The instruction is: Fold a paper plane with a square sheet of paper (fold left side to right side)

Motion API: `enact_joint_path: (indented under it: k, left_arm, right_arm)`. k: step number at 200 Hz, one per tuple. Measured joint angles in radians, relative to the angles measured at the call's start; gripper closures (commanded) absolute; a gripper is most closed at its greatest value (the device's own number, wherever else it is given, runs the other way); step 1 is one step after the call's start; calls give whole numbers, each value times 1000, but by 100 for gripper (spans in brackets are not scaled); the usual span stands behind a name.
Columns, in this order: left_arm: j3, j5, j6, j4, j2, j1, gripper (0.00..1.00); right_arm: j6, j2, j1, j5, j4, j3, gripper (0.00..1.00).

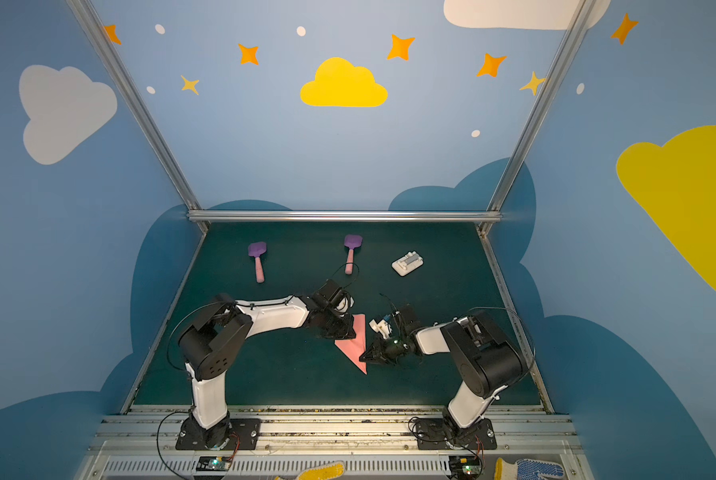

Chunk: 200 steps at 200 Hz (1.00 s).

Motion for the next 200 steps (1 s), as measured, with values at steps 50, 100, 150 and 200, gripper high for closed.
enact_joint_path:
  k: [50,100,150,200]
  left_arm:
    - [0,-3,0,1,1,2,90]
    - [0,-3,-2,0,2,1,92]
    - [0,-6,-4,-1,2,1,93]
    - [0,-7,-4,-2,2,1,94]
  right_arm:
    - [-1,-61,0,11,-64,13,64]
    - [-63,-286,-5,134,-327,63,62]
    - [-97,-349,31,231,-459,117,62]
    - [-98,-268,133,308,-491,153,64]
